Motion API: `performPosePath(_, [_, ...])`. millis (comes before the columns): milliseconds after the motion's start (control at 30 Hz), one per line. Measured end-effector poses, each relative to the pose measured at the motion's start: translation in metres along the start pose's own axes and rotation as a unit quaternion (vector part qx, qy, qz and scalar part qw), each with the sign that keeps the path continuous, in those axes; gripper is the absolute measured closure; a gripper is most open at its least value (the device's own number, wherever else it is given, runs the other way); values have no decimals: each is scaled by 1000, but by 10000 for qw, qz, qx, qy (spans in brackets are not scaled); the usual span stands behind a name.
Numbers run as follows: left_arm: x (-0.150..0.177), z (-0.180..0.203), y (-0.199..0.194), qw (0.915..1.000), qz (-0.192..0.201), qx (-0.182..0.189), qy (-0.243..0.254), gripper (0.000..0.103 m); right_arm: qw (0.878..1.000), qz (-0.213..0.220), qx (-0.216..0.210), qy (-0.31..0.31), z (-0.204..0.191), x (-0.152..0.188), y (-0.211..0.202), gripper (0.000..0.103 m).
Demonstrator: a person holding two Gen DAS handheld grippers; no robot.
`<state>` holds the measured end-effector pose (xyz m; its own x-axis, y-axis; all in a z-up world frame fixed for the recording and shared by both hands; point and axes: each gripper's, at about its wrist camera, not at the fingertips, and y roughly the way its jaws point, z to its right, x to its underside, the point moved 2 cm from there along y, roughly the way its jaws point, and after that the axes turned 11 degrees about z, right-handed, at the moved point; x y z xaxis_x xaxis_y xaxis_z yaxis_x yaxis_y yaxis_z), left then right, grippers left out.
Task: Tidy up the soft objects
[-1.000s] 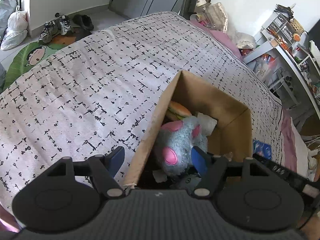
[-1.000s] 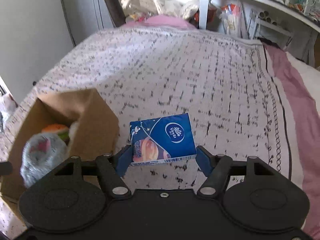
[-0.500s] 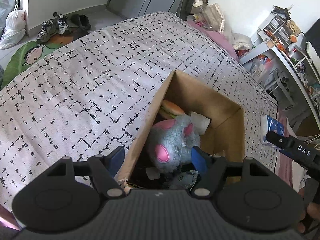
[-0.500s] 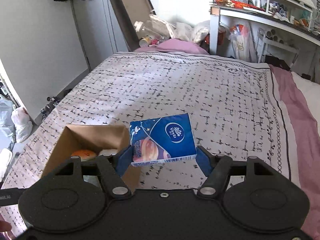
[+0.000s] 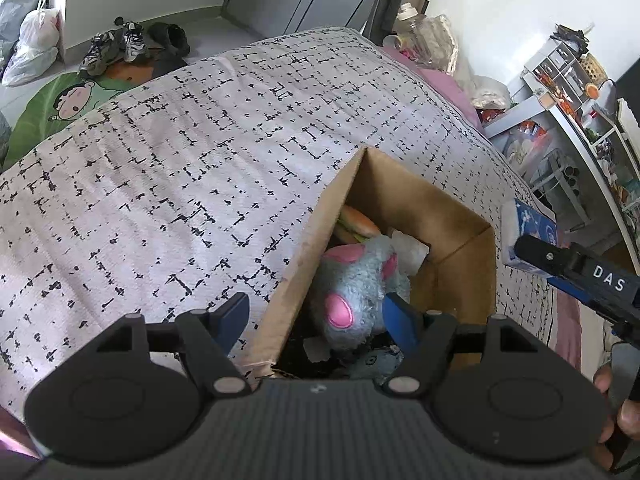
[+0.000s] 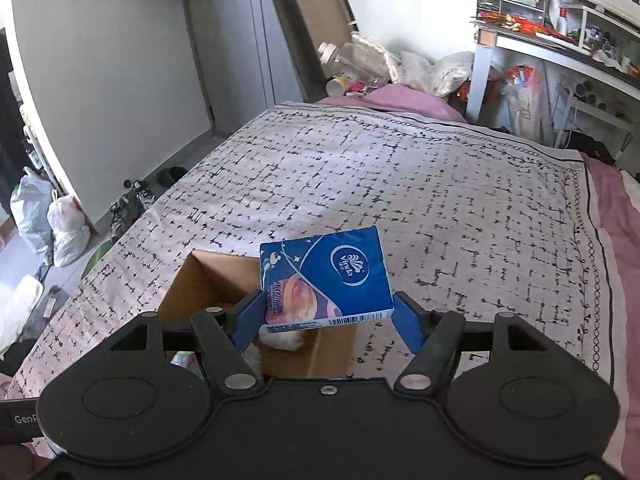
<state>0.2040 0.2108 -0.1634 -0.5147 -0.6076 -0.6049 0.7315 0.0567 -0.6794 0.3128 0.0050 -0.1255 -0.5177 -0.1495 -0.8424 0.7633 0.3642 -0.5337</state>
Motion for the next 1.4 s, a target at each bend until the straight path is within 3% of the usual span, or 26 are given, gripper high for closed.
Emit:
performPosePath(400, [-4, -10, 0, 9999, -1, 16, -129, 31, 9994, -278, 85, -188, -15, 12, 9, 33])
performPosePath(767, [-9, -4, -12, 10000, 71, 21, -59, 31, 9992, -319, 224, 58, 10, 16, -10, 32])
performPosePath(1400, [-4, 42, -59, 9989, 169, -6, 428, 31, 9975, -191, 159, 659, 54, 22, -73, 9])
